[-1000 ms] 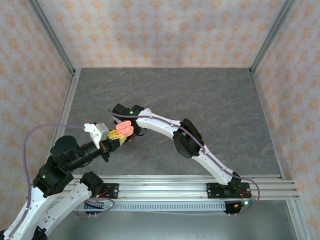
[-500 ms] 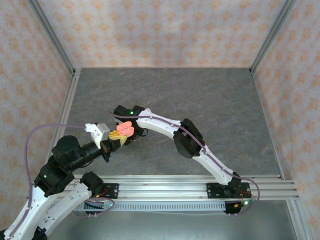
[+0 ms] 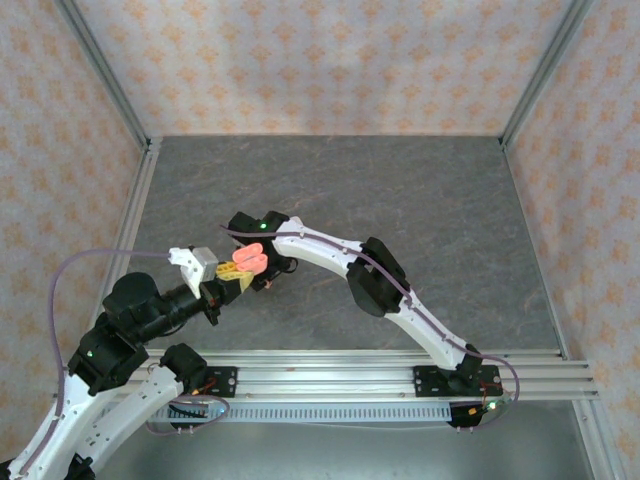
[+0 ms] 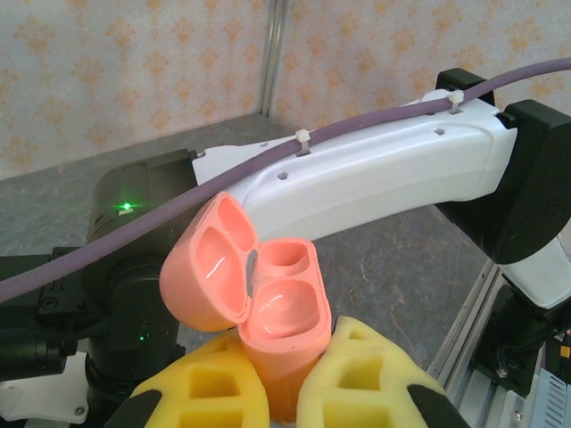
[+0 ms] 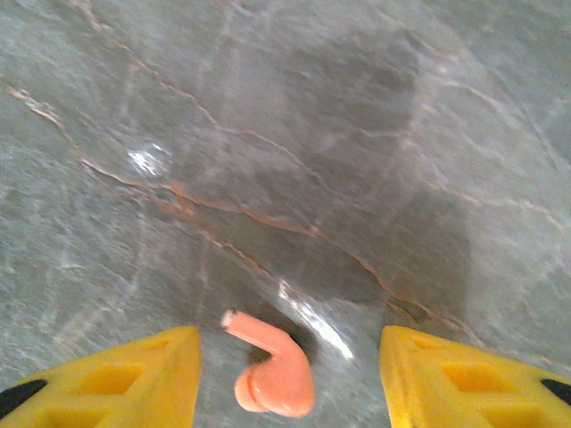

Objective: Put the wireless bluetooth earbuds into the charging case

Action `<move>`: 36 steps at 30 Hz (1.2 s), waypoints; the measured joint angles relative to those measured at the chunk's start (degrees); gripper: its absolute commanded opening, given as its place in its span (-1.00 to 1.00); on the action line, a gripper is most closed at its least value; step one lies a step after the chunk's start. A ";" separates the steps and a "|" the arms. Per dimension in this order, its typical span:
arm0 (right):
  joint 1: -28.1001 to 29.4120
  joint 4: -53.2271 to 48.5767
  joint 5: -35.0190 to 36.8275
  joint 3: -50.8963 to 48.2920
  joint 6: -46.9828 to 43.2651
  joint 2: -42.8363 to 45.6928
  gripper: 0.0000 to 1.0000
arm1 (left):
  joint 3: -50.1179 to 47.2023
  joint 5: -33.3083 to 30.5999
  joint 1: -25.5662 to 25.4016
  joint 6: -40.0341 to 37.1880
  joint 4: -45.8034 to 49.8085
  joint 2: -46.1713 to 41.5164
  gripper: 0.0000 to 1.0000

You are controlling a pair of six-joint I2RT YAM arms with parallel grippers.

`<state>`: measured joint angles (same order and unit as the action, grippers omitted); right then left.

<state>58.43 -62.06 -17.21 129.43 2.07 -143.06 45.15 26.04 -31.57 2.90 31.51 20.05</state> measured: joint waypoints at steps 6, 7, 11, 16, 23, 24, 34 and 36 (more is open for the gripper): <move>-0.13 -1.16 0.52 -0.50 7.96 1.73 0.12 | 0.00 0.00 0.00 0.09 0.00 0.00 -1.00; -0.13 -0.87 0.55 -1.18 9.62 2.62 0.11 | -0.02 0.00 0.00 0.09 0.00 0.00 -1.00; -0.13 1.66 0.74 -6.03 16.85 7.74 0.07 | -0.28 0.00 0.00 0.09 0.00 -0.04 -1.00; -0.13 10.93 -0.04 -18.47 27.32 14.91 -0.04 | -0.35 0.00 0.00 0.09 -0.02 -0.11 -1.00; -0.15 24.44 -1.73 -32.76 38.51 17.90 -0.12 | -0.37 0.04 0.00 0.09 -0.02 -0.22 -1.00; -0.15 25.64 -1.88 -33.59 39.52 17.90 -0.13 | -0.37 0.04 0.00 0.09 -0.02 -0.22 -1.00; -0.63 32.35 -2.56 -34.23 43.45 18.21 -0.16 | -0.37 0.07 0.00 0.07 0.00 -0.20 -1.00; -0.63 32.63 -2.73 -34.23 43.67 18.21 -0.19 | -0.37 0.07 0.00 0.07 0.00 -0.20 -1.00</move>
<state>57.80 -29.43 -19.94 95.20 45.74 -124.86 44.77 26.11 -31.57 2.96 31.51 19.86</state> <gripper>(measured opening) 0.413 0.084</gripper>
